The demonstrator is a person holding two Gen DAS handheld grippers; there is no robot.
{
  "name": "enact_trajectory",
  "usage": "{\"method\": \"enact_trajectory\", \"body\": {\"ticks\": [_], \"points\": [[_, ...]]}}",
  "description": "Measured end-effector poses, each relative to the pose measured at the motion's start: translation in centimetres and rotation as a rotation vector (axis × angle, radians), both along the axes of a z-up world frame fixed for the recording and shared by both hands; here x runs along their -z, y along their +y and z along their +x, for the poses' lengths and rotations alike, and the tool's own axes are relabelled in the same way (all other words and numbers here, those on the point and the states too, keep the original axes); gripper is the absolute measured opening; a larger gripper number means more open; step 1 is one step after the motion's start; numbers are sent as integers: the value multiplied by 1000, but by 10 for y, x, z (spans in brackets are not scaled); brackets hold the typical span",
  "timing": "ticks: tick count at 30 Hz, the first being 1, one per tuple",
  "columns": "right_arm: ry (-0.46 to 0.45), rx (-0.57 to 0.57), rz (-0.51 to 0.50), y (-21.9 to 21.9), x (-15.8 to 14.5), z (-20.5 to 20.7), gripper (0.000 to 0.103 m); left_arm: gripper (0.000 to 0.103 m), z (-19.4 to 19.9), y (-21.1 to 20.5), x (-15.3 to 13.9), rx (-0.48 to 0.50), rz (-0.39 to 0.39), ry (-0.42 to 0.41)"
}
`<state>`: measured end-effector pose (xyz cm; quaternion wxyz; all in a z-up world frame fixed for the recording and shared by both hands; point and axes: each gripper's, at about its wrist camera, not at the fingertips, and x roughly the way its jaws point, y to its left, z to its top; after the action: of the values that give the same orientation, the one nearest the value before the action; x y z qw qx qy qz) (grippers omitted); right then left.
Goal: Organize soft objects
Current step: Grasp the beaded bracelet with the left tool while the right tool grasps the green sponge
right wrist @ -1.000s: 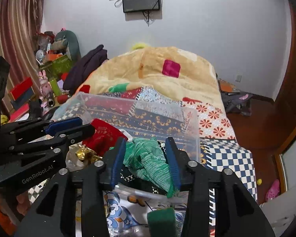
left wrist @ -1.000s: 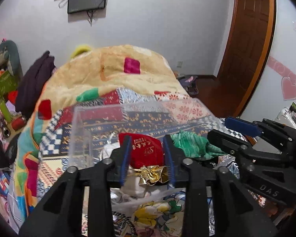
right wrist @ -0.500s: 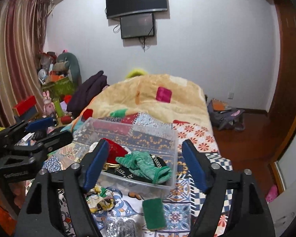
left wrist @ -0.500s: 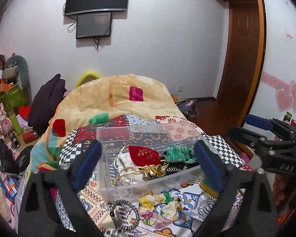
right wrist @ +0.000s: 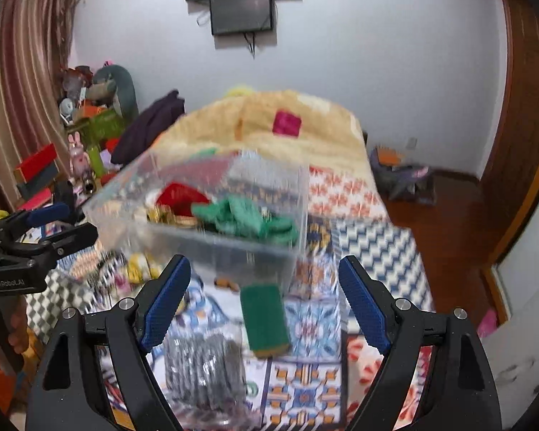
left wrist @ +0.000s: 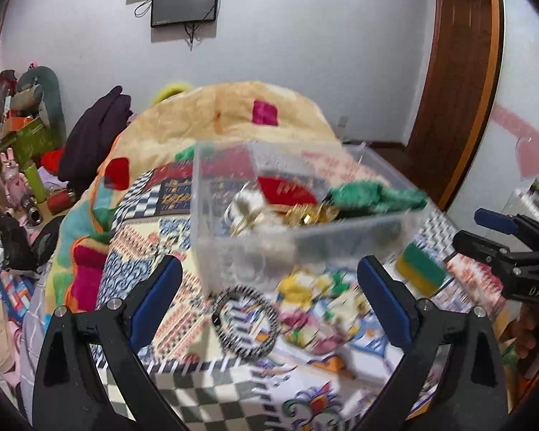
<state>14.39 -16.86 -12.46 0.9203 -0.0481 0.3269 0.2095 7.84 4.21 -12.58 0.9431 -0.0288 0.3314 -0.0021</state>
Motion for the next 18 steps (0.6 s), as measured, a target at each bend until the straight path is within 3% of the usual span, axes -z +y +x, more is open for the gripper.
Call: {"method": "enact_trajectory", "body": {"ticks": [3, 5, 10, 15, 18], "points": [[32, 5, 14, -2, 15, 5, 83, 93, -3, 3, 10, -13, 18, 16], [49, 5, 13, -4, 23, 6, 82, 81, -3, 7, 18, -25, 28, 40], [98, 3, 4, -6, 37, 11, 80, 62, 3, 21, 41, -38, -15, 117], [137, -9, 3, -3, 46, 12, 66, 50, 3, 31, 57, -55, -50, 171], [158, -20, 2, -1, 51, 12, 56, 44, 0, 29, 57, -60, -17, 167]]}}
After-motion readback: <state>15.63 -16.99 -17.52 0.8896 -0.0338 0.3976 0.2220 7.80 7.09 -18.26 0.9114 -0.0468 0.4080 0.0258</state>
